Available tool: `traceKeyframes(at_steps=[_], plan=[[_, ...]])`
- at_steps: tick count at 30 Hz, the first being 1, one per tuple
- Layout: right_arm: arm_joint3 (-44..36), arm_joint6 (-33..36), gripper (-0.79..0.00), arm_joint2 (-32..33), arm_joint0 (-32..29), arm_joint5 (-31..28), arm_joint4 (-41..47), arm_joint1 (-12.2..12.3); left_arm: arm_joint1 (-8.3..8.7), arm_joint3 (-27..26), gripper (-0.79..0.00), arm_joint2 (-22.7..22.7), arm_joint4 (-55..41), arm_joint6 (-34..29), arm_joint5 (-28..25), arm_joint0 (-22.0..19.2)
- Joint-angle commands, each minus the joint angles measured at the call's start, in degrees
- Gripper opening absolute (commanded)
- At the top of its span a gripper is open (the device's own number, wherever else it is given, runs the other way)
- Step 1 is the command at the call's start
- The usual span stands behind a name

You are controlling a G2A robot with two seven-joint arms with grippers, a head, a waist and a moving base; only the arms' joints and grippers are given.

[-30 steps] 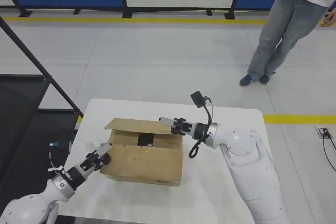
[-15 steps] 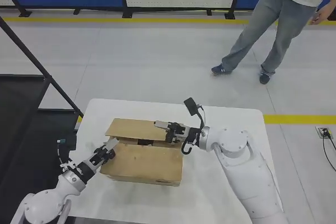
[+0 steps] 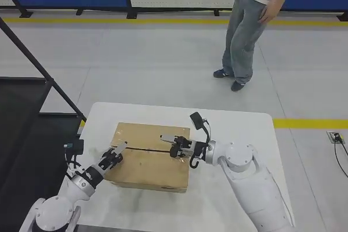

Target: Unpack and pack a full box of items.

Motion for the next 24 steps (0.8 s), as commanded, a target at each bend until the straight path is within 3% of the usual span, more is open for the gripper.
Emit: traceKeyframes(at_steps=[1,11,21,24], plan=[[0.01,-0.46,0.000,-0.02,-0.36,-0.50,0.12,0.13,-0.02,-0.60,0.000,-1.31,-0.99,0.89,-0.28,0.29],[1.49,-1.11,0.000,-0.38,-0.22,-2.04,1.06,0.35,0.25,-0.97,0.000,-14.98,-8.78,3.81,-0.22,3.30],[1.06,-1.96,0.000,-0.41,-0.73,-2.34,1.34,0.35,0.21,-0.86,0.000,-14.89,-8.70,4.13,-0.09,3.45],[0.45,-2.31,0.000,-0.86,-0.94,-2.37,1.52,0.44,-0.07,0.59,0.000,-13.61,-9.04,6.55,2.35,3.31]])
